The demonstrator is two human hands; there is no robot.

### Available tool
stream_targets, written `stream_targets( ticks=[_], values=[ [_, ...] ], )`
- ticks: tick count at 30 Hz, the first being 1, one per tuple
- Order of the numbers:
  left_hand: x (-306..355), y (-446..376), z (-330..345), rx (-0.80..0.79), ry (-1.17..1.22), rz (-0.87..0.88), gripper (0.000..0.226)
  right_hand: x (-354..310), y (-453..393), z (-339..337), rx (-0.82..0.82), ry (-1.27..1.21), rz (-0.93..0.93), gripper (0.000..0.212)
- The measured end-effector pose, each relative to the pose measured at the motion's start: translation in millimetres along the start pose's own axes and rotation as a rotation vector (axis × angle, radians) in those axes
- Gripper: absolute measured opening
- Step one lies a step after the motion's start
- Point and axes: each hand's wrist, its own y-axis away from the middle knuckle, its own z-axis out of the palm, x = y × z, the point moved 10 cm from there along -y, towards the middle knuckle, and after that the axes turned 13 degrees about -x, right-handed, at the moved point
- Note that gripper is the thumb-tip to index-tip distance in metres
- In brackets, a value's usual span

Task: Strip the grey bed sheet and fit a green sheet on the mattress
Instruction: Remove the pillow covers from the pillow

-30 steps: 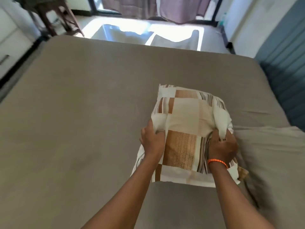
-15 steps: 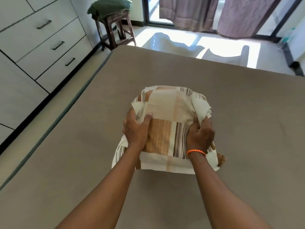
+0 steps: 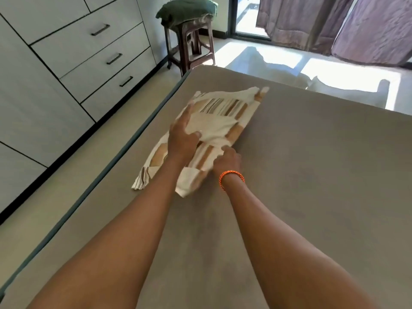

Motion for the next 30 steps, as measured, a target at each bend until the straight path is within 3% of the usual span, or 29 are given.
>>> stream_targets(
  ticks=[8, 17, 22, 30],
  values=[
    [-81.8, 63.7, 66.2, -0.018, 0.094, -0.153, 0.068, 59.6, 7.2, 44.1, -0.109, -0.131, -0.014, 0.031],
    [-79.3, 140.0, 174.3, -0.078, 0.054, -0.188, 0.049, 167.5, 62.9, -19.0, 0.092, -0.304, -0.074, 0.021],
    [-45.2, 199.4, 279.5, -0.167, 0.016, -0.184, 0.039, 252.8, 131.2, -92.1, 0.173, -0.365, -0.063, 0.025],
    [34.4, 322.2, 532.6, -0.447, 0.064, -0.170, 0.032, 451.8, 263.6, -240.3, 0.332, -0.357, 0.055, 0.023]
  ],
)
